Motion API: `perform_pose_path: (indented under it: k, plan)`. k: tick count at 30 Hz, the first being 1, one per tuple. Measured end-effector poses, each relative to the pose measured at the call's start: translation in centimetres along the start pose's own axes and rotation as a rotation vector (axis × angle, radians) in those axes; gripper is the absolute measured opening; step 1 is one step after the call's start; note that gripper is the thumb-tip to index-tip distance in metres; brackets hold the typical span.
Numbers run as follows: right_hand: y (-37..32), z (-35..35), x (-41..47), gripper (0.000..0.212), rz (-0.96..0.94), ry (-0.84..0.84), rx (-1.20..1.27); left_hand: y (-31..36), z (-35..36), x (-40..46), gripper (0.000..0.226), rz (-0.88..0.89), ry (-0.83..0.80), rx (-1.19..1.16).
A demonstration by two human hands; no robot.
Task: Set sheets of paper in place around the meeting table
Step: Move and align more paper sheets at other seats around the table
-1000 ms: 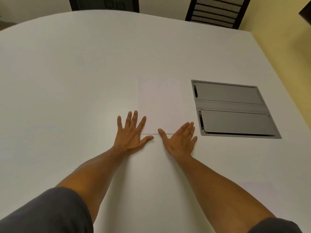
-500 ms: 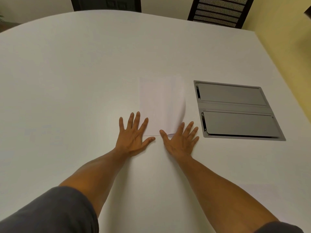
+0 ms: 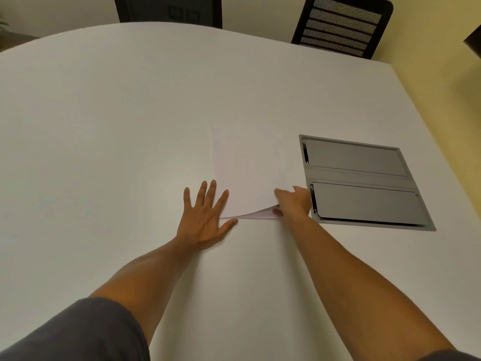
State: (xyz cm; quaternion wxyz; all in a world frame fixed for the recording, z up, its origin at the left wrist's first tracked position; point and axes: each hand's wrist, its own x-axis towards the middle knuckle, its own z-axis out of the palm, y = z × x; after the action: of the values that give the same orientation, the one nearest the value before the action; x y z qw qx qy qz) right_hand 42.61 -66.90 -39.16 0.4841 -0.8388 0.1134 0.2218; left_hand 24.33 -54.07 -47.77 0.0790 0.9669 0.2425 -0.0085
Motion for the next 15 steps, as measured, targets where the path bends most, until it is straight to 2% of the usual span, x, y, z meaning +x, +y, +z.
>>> perform_pose_path:
  k: [2,6,7,9,11,13,15]
  plan:
    - [-0.6,-0.7,-0.1,0.062,0.108,-0.054,0.077,0.0,-0.1,0.0,0.085,0.000,-0.006,-0.005]
    - [-0.9,-1.4,-1.2,0.066,0.177,-0.046,0.284,-0.3,-0.9,-0.3,0.098,0.027,-0.045,-0.099]
    - [-0.9,-1.7,-1.8,0.064,0.188,-0.042,0.338,-0.6,-1.3,-0.4,0.101,0.041,-0.043,-0.207]
    - [-0.7,-2.3,-3.2,0.059,0.198,-0.045,0.436,-1.3,-2.9,-0.7,0.099,-0.017,-0.047,-0.589]
    - [-0.2,-2.6,-4.6,0.047,0.187,-0.078,0.483,-2.2,-4.8,-0.9,0.087,-0.201,0.006,-0.965]
    - [0.7,-2.5,-6.2,0.028,0.165,-0.118,0.516,-3.2,-7.1,-1.2,0.066,-0.394,0.107,-1.186]
    - [1.8,-2.4,-8.2,0.018,0.154,-0.155,0.561,-4.0,-9.7,-1.8,0.062,-0.526,0.128,-1.495]
